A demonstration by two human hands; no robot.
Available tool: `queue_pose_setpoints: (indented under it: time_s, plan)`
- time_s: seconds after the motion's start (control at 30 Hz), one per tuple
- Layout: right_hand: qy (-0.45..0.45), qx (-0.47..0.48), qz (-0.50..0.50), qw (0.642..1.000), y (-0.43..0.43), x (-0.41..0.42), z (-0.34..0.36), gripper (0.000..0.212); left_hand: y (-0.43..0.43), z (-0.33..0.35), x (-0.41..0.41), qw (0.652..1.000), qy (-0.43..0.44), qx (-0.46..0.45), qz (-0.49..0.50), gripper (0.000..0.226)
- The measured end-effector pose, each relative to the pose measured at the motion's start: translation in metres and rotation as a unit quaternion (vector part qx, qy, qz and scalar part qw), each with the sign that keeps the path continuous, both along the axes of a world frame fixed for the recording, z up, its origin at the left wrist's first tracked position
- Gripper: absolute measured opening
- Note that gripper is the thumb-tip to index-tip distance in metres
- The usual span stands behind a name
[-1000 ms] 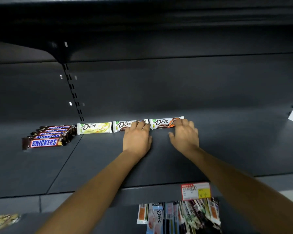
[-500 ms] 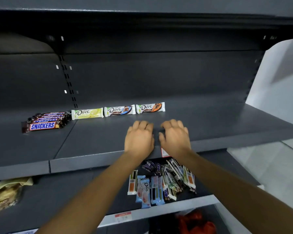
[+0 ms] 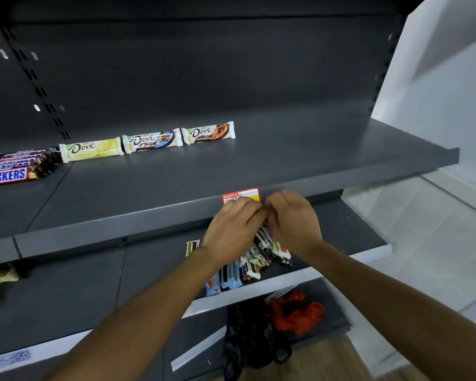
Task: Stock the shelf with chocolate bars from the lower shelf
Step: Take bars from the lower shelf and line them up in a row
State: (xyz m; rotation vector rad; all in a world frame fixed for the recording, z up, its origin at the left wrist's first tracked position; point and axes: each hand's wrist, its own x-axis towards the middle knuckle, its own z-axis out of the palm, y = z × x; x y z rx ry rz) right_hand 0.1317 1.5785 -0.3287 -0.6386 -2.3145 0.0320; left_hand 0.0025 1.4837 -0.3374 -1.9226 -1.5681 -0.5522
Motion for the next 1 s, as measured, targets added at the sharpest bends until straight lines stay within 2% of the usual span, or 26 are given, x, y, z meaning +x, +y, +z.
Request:
queue_pose_setpoints:
  time_s: [0.13,0.2,0.3,0.37,0.47,0.57,0.8,0.9,1.0]
  plan:
    - [-0.024,0.073,0.013,0.997,0.024,0.02,-0.034,0.008,0.018,-0.035,0.006,0.996,0.029,0.028,-0.074,0.028]
    - [-0.041,0.065,0.007,0.997,0.038,0.028,-0.054,0.01,0.024,-0.058,0.007,0.995,0.038,-0.01,-0.089,0.03]
    - [-0.058,-0.03,-0.022,0.998,0.056,0.037,-0.082,0.021,0.033,-0.089,0.003,0.995,-0.036,-0.089,-0.026,0.038]
    - [-0.095,-0.109,-0.043,0.989,0.064,0.041,-0.099,0.019,0.038,-0.106,-0.002,0.983,-0.108,-0.142,0.047,0.039]
    - [-0.147,-0.216,-0.065,0.963,0.076,0.035,-0.124,0.015,0.046,-0.124,-0.008,0.936,-0.222,-0.227,0.151,0.029]
    - [-0.161,-0.295,-0.062,0.94,0.082,0.015,-0.144,0.019,0.053,-0.142,-0.011,0.878,-0.311,-0.277,0.237,0.023]
    - [-0.184,-0.423,-0.081,0.883,0.084,-0.049,-0.182,0.031,0.08,-0.195,-0.02,0.775,-0.4,-0.337,0.356,0.027]
    - [-0.216,-0.456,-0.1,0.857,0.086,-0.069,-0.201,0.036,0.089,-0.21,-0.026,0.753,-0.413,-0.344,0.378,0.03]
    - [-0.227,-0.477,-0.116,0.841,0.086,-0.082,-0.213,0.042,0.095,-0.221,-0.03,0.728,-0.418,-0.35,0.416,0.047]
